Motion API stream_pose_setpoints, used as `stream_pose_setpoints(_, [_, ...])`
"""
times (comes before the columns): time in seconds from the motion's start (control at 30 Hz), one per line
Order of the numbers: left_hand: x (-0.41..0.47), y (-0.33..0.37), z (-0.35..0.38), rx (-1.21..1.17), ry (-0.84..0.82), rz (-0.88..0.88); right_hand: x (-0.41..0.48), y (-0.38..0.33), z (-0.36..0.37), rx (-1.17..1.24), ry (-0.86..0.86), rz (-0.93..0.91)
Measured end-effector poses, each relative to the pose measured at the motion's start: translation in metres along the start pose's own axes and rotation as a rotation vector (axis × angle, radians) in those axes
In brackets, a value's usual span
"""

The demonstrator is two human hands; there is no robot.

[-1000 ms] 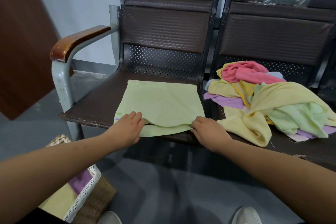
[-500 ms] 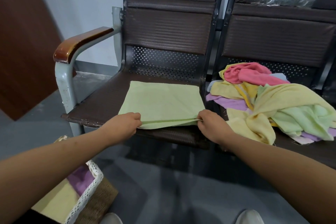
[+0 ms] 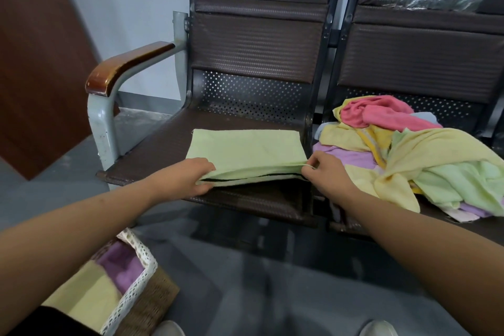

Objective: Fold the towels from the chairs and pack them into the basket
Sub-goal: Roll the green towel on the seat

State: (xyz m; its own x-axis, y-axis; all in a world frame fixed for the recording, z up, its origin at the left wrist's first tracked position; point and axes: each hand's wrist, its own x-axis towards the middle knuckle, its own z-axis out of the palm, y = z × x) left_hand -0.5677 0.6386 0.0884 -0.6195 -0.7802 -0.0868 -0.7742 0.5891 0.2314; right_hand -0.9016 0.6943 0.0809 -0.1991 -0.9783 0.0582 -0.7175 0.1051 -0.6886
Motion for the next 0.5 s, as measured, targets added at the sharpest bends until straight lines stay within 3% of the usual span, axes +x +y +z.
stream_pose_setpoints(0.2, [-0.001,-0.014,-0.012,-0.170,0.219,-0.200,0.011,0.002,-0.002,0.070,-0.005,-0.026])
stream_pose_setpoints(0.4, [-0.005,-0.022,-0.024,-0.591,0.255,-0.321,0.022,0.007,-0.015,0.339,-0.021,0.037])
stream_pose_setpoints(0.5, [-0.009,-0.018,-0.030,-0.784,0.171,-0.297,0.023,0.007,-0.021,0.517,-0.076,0.092])
